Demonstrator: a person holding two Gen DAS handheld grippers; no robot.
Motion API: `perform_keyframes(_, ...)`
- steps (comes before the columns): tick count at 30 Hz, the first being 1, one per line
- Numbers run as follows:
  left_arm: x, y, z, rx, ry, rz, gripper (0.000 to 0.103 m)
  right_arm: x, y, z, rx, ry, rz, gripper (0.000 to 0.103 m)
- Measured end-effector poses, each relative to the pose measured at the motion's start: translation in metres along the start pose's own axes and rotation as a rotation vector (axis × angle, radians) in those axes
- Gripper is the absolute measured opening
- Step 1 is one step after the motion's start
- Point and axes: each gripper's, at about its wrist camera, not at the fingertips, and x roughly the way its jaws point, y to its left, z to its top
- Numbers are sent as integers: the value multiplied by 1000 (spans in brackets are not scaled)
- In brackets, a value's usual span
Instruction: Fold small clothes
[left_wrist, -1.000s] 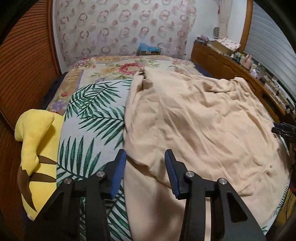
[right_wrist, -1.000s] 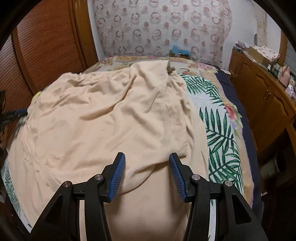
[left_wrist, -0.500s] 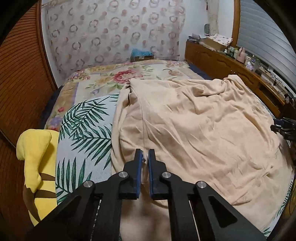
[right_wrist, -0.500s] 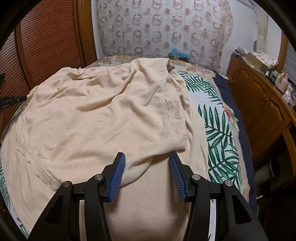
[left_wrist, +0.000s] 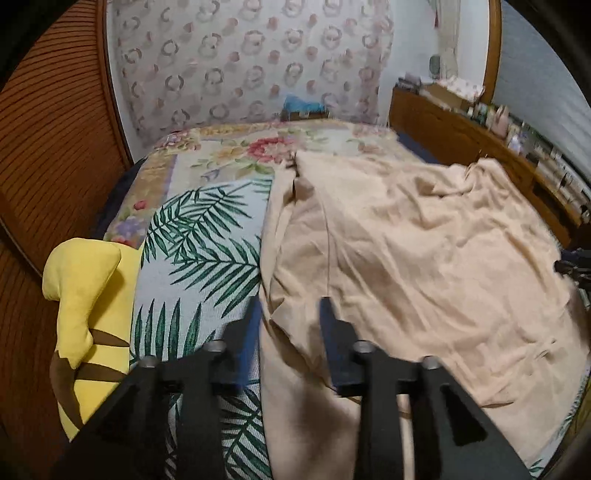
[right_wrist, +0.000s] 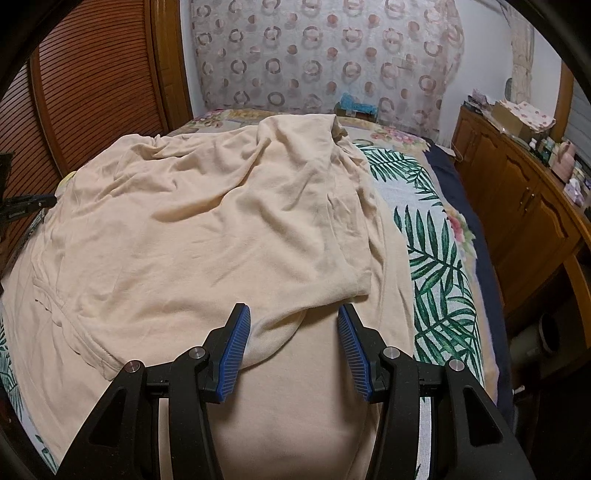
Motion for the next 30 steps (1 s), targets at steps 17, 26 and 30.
perform_keyframes(17, 17, -4, -5, 36, 42, -3, 7, 9, 7, 13, -96, 6, -39, 4)
perform_keyframes(26, -13, -14, 10, 72, -59, 20, 5, -3, 8, 10, -99, -39, -42, 3)
perform_keyframes(30, -13, -13, 12, 73, -60, 45, 5, -4, 11, 8, -109, -45, -48, 3)
